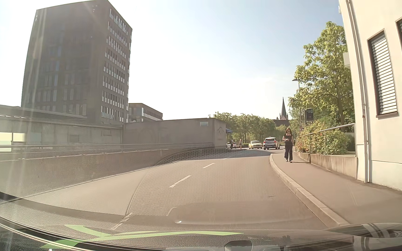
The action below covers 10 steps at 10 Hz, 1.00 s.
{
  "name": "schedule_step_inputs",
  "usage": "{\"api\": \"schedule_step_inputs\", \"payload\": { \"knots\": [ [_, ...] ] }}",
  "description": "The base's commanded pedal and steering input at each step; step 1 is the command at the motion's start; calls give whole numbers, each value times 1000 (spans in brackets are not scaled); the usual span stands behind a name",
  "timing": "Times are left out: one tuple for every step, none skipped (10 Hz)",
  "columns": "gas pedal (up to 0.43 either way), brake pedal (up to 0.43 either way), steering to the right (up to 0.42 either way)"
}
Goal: Follow the waypoints while adhering to traffic rules and regulations
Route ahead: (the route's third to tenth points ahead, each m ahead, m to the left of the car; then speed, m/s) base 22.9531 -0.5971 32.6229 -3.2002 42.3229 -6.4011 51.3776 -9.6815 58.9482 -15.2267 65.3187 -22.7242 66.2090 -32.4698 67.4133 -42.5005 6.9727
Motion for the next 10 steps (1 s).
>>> {"api": "schedule_step_inputs", "payload": {
  "knots": [
    [28, 0, 29],
    [47, 0, 30],
    [47, 0, 32],
    [59, 0, 33],
    [59, 0, 34],
    [59, 0, 36],
    [59, 0, 40],
    [59, 0, 43],
    [59, 0, 43],
    [59, 0, 43]
  ]
}}
